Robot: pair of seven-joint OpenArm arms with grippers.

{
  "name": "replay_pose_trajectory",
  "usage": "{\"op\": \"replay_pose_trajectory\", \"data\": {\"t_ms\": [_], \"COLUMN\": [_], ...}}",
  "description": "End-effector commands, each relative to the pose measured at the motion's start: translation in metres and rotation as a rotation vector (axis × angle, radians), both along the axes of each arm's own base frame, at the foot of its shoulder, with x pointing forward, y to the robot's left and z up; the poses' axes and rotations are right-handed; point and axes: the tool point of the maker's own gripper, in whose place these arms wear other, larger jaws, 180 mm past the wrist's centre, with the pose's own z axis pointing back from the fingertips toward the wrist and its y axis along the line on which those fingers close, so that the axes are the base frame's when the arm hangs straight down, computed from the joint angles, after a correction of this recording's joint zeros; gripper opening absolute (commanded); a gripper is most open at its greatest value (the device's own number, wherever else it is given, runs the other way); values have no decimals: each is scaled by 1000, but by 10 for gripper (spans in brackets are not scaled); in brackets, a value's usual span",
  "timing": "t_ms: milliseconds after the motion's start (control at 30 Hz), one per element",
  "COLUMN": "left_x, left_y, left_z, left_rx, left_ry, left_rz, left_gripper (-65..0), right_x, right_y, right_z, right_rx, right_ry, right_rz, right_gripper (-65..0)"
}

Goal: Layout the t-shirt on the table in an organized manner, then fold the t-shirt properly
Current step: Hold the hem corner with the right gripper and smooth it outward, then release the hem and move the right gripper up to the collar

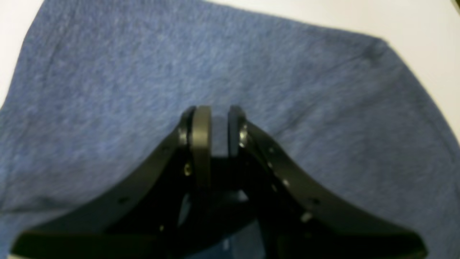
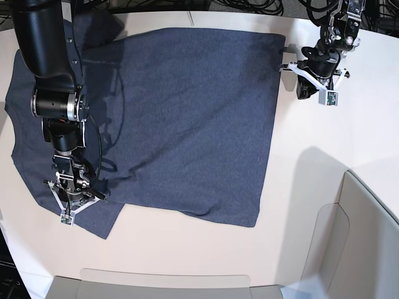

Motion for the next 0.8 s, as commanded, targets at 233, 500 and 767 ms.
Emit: {"op": "replay_pose_trajectory", "data": {"t_ms": [233, 500, 767], "left_x": [-9, 8, 46], "left_y": [3, -5, 15], "left_z": [1, 23, 70], "left_rx": [12, 0, 34], "left_ry": [1, -70, -168], "left_rz": [-3, -22, 4], "left_gripper": [-643, -642, -642], "right_x": [41, 44, -30], "right_y": [-52, -39, -35], "right_z": [106, 102, 77], "right_rx": [-142, -63, 210], "right_ry": [-317, -270, -216], "right_rz": [-74, -111, -211], "right_gripper": [-554, -557, -558]}}
